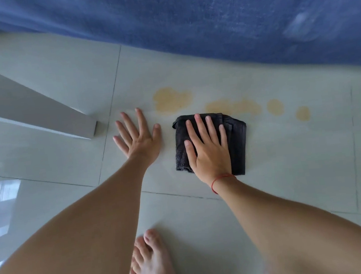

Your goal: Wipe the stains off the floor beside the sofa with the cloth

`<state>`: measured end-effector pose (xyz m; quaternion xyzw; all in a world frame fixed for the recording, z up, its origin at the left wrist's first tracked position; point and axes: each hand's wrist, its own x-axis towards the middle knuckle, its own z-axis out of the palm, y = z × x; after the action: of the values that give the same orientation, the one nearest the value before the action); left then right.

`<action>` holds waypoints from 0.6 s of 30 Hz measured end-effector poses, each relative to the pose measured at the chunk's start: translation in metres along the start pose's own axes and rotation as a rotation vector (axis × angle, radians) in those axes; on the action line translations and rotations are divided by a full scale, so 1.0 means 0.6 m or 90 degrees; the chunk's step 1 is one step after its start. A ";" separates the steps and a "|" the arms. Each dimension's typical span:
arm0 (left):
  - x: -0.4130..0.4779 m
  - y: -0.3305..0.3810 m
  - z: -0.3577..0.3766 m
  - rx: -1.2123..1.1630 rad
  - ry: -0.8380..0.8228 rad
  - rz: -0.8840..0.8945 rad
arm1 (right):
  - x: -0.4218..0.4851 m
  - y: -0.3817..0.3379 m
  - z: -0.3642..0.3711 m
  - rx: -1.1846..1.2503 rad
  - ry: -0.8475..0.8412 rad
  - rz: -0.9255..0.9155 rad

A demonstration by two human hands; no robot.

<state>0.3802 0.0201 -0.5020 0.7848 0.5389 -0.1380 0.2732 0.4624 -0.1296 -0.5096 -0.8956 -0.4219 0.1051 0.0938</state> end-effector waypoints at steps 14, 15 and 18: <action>-0.005 -0.001 -0.019 -0.085 0.018 -0.009 | 0.052 -0.040 0.003 -0.007 -0.014 -0.073; -0.004 -0.004 -0.024 -0.081 0.064 0.005 | 0.038 -0.030 0.001 -0.003 -0.017 -0.085; 0.008 -0.024 -0.037 -0.016 0.109 0.015 | 0.012 0.016 -0.006 0.007 -0.024 -0.095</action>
<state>0.3674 0.0408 -0.4902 0.7966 0.5525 -0.0608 0.2374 0.4746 -0.1304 -0.5093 -0.8592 -0.4883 0.1168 0.0984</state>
